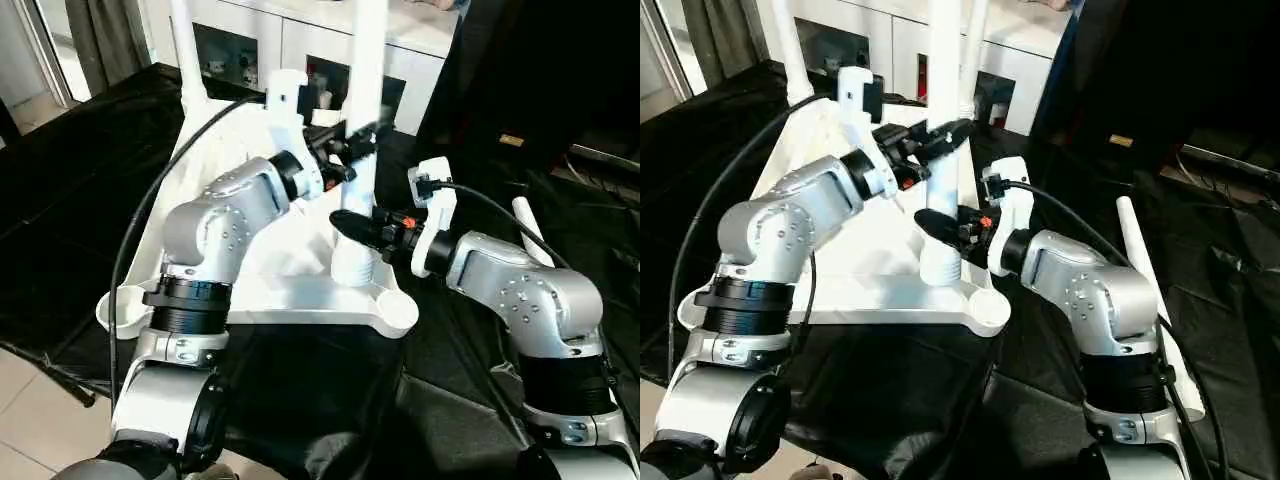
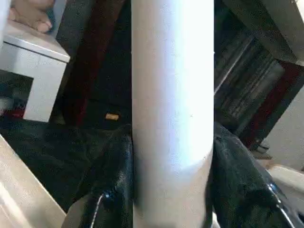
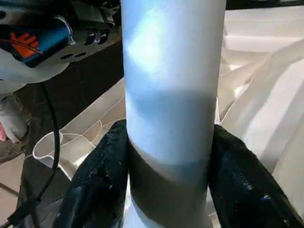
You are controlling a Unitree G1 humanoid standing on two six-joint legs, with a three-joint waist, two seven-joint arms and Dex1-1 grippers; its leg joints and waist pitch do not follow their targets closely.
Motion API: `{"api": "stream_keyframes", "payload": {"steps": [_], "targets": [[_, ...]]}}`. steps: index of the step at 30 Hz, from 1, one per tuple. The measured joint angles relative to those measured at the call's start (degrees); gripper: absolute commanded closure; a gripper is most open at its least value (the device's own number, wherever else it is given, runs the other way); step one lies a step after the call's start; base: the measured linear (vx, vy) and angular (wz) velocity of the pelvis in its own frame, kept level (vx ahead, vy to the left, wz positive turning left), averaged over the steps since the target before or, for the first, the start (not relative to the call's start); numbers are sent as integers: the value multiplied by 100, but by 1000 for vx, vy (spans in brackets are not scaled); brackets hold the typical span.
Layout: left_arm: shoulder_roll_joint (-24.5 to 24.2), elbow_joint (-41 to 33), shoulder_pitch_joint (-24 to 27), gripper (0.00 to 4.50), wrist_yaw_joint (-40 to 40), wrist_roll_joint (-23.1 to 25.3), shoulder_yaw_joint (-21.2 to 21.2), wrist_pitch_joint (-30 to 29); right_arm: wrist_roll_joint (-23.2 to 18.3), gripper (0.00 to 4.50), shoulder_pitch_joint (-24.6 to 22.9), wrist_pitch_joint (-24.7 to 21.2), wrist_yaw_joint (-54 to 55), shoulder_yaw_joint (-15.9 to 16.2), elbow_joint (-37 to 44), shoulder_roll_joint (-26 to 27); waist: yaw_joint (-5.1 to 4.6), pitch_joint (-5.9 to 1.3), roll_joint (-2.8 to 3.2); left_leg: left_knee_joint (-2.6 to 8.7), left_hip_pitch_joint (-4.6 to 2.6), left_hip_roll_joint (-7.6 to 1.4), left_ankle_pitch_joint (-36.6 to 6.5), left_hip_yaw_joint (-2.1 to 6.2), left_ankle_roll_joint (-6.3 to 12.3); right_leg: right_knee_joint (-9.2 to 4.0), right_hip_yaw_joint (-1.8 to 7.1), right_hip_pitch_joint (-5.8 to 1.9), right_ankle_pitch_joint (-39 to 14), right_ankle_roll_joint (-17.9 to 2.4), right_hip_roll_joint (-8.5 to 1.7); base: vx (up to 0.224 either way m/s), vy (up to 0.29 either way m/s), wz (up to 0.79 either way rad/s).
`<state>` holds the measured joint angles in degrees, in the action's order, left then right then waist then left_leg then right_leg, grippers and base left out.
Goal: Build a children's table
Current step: Pick table leg
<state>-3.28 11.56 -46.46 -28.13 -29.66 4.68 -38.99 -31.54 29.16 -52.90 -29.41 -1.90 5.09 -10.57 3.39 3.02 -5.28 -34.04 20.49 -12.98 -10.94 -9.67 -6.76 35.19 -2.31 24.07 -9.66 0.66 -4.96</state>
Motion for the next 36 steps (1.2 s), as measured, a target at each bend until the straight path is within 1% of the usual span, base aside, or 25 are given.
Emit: {"api": "stream_keyframes", "payload": {"steps": [1, 2, 3, 6, 8, 12, 16, 19, 26, 36], "targets": [[-8, 0, 1, 264, -33, 0, 0, -4, -12, 187, 0, 2, -24, 1, 0, 2, 0, 0, -1, 0, 0, 0, 0, 0, 0, 0, -1, 0, 0, 0, 0, 0, 0, 0], [-56, -1, 1, 266, -138, -21, -5, -30, -17, 165, 0, -8, -103, 18, 3, -42, 0, 0, -1, 0, 0, 0, 0, 0, 0, -1, 0, 0, 0, 0, 0, 0, 0, 0], [-79, -1, 1, 266, -215, -64, -5, -70, -25, 159, 0, -29, -156, 28, 10, -106, 2, 0, -1, 0, -1, 1, 0, 0, 0, -1, 0, 0, 0, 0, 0, 0, 0, 0], [-190, -8, -1, 267, -509, -226, -8, -183, -80, 157, 4, -146, -390, 43, 28, -375, 7, -1, -4, 0, -4, 1, 0, 0, 0, 2, 1, -1, 0, 0, 0, 0, 0, 0], [-248, -9, -2, 268, -658, -295, -14, -269, -188, 157, 5, -247, -604, 91, 28, -542, 8, -1, -4, -1, -5, 0, 1, 0, 1, 3, 1, -2, 0, 0, 0, 0, 0, 0], [-311, -11, -37, 268, -751, -402, -11, -327, -252, 157, 11, -333, -957, 190, 27, -843, 11, -1, -4, -4, -2, 0, 1, 0, 2, 4, 1, -5, 1, -1, 0, 0, 0, 0], [-318, -24, -39, 268, -821, -436, -13, -345, -251, 157, 18, -333, -1047, 233, 14, -880, 6, -1, -5, -5, 0, 0, 1, 0, 2, 6, 2, -5, 1, -1, 0, 0, 0, 0], [-347, -167, -38, 268, -921, -438, -74, -380, -258, 157, 46, -333, -1141, 258, -77, -883, 5, -1, -5, -5, -1, 0, 1, 0, 2, 5, 0, -4, 1, -1, 0, 0, 0, 0], [-352, -275, -38, 268, -1063, -562, -135, -478, -244, 157, 81, -317, -1249, 495, -186, -887, 11, -2, -7, -8, 0, 0, 1, 0, 2, 7, 1, -4, 1, -2, -1, 0, 0, 0], [-422, -360, -38, 268, -1171, -567, -204, -503, -237, 157, 177, -265, -1301, 537, -343, -836, 11, -2, -8, -9, 0, 0, 2, 0, 2, 10, 1, -5, 2, -3, -1, 0, 0, 0]]}}
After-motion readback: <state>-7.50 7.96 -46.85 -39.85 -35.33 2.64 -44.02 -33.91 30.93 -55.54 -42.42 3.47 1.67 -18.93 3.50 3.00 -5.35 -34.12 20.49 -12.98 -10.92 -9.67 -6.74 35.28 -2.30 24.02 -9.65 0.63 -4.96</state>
